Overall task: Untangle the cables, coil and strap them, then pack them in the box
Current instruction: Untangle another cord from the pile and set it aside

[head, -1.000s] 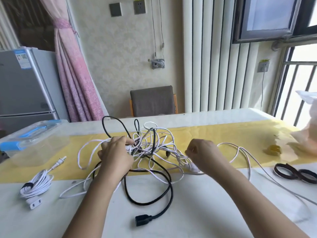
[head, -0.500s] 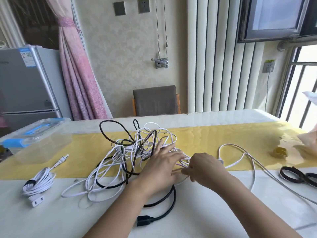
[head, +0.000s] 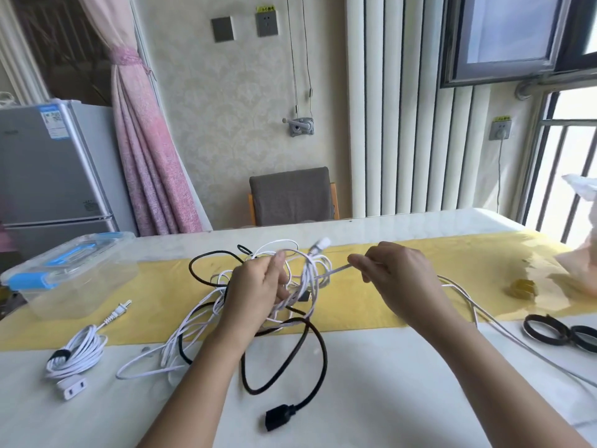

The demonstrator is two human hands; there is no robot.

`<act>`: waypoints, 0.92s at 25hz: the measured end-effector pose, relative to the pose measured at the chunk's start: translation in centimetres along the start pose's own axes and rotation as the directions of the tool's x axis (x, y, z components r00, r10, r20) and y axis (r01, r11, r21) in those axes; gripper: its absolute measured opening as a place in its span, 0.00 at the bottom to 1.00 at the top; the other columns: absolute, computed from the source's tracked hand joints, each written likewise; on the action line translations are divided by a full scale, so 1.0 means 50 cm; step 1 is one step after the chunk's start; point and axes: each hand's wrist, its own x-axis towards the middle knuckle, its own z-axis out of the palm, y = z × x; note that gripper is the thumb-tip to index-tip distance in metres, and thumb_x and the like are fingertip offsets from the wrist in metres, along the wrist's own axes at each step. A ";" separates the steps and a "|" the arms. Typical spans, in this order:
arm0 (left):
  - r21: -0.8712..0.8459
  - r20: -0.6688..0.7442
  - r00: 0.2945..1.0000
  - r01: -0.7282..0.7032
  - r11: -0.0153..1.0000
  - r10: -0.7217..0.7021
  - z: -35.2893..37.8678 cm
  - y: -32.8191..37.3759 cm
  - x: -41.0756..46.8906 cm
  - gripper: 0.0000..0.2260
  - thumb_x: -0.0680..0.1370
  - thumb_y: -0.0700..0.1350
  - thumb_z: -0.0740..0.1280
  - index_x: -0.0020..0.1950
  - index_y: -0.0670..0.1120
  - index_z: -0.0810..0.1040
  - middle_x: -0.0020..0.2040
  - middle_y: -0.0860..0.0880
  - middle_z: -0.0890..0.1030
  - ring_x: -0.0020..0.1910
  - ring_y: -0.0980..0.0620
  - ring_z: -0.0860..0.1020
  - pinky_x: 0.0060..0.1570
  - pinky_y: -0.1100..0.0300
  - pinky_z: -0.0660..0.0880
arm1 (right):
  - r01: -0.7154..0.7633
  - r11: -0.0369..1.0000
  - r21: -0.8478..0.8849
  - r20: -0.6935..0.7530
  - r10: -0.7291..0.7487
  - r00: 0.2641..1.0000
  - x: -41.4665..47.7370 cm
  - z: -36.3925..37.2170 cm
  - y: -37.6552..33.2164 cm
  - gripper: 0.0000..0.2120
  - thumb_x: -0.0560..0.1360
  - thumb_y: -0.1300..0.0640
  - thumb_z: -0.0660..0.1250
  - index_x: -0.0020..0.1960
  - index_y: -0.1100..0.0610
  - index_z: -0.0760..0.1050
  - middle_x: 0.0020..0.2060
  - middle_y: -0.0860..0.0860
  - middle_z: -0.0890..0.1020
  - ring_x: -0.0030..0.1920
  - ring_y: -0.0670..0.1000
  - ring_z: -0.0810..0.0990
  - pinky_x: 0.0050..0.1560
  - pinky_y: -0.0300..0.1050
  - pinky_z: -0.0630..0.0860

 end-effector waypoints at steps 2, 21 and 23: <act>-0.050 -0.073 0.985 0.154 0.987 -0.158 -0.006 0.000 0.008 0.21 0.83 0.49 0.57 0.31 0.44 0.72 0.19 0.51 0.72 0.20 0.56 0.70 0.29 0.59 0.66 | 0.052 0.999 0.012 0.019 -0.052 0.998 -0.005 0.011 -0.008 0.19 0.76 0.47 0.65 0.29 0.53 0.71 0.29 0.47 0.71 0.28 0.44 0.69 0.32 0.37 0.62; -0.272 0.448 0.886 0.265 0.925 -0.122 -0.030 0.027 -0.027 0.04 0.79 0.40 0.64 0.52 0.46 0.77 0.42 0.50 0.83 0.33 0.56 0.77 0.36 0.65 0.71 | -0.023 0.987 0.160 0.458 -0.054 0.887 -0.024 0.042 -0.022 0.03 0.75 0.55 0.69 0.45 0.51 0.82 0.34 0.43 0.77 0.27 0.42 0.68 0.28 0.32 0.64; -0.105 0.250 0.968 0.052 0.993 -0.024 -0.035 0.025 -0.024 0.09 0.74 0.36 0.70 0.42 0.50 0.76 0.39 0.54 0.79 0.33 0.60 0.74 0.40 0.65 0.70 | 0.025 0.997 0.075 0.492 -0.059 0.869 -0.024 0.045 -0.015 0.07 0.77 0.54 0.66 0.51 0.50 0.83 0.37 0.44 0.75 0.31 0.41 0.69 0.33 0.34 0.65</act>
